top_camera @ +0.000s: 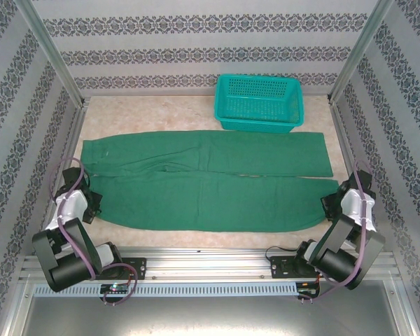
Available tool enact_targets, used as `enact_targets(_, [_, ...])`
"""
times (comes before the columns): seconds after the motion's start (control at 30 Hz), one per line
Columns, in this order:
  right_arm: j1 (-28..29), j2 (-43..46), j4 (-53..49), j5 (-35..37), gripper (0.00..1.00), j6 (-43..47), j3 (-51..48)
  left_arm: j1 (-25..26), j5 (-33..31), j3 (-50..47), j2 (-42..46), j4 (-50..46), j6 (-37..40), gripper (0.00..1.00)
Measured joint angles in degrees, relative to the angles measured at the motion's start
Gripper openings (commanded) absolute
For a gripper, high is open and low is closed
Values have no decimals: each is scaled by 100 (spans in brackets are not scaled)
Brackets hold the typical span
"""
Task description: Roll up the long pants
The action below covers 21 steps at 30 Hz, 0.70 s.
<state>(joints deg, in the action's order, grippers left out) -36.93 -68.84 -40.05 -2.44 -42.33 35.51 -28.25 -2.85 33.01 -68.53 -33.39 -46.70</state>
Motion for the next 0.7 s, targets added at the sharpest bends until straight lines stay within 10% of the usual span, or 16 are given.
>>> enact_targets(0.7, [-422,1576,-337,-109,0,-153,4,-4,348,1202,1233,-1784,210,0])
